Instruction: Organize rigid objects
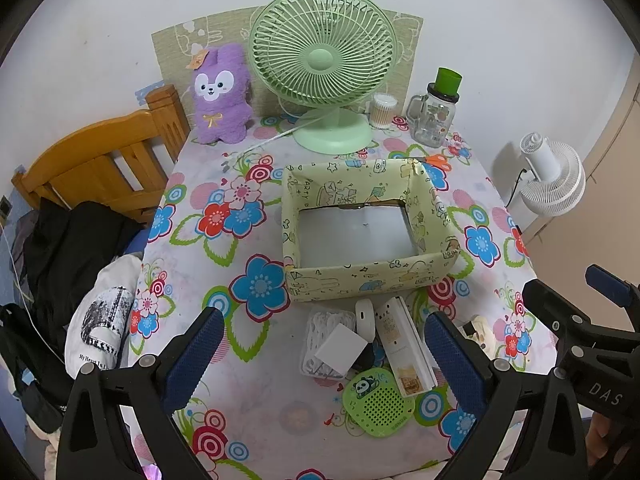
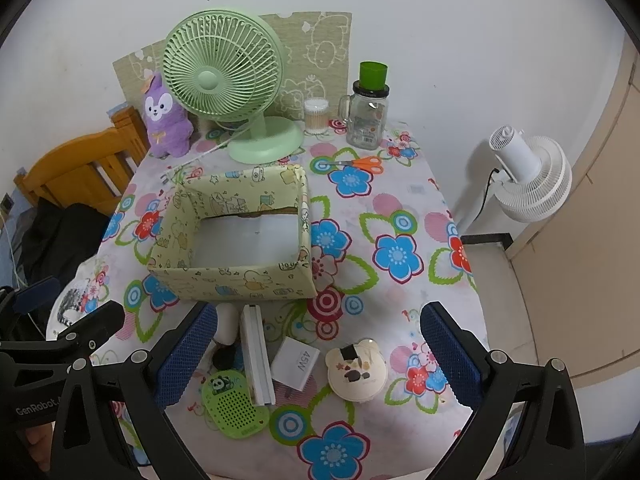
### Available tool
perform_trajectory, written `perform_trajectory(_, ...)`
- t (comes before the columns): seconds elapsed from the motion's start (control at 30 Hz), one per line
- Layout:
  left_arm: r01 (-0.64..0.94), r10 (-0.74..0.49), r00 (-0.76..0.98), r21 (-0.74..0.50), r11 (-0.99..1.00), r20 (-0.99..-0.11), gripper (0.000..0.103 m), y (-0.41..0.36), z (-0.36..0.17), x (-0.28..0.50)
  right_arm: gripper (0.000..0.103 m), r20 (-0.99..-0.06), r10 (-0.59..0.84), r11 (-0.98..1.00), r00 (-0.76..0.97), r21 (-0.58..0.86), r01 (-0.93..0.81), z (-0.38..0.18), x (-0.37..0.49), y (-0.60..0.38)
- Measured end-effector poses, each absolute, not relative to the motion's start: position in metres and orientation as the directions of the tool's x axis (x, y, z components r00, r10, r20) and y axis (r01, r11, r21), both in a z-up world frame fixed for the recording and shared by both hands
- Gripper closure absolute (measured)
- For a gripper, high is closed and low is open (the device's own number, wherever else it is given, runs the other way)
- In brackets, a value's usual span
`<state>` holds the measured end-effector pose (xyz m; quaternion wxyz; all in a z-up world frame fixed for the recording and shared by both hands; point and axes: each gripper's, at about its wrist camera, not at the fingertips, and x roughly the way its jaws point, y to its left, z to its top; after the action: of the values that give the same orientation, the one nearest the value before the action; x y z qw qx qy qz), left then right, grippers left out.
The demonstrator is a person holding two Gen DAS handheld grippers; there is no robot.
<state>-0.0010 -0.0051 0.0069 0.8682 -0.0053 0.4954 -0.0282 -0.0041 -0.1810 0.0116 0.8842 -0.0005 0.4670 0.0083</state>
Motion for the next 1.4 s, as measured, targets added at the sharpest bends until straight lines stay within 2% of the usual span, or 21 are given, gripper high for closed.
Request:
perform_trajectory(0.53, 0.054, -0.051, 0.489, -0.028, 0.998, -0.871, 0.002, -0.01, -0.004, 0.0, 0.001, -0.839, 0.022, 1.0, 0.543, 0.017, -0.014, 0.002, -0.003, -0.185)
perform_trajectory(1.4, 0.061, -0.031, 0.396, -0.008, 0.998, -0.918, 0.004, -0.021, -0.056, 0.015, 0.001, -0.877, 0.053, 0.999, 0.478, 0.045, -0.028, -0.044, 0.011, -0.193)
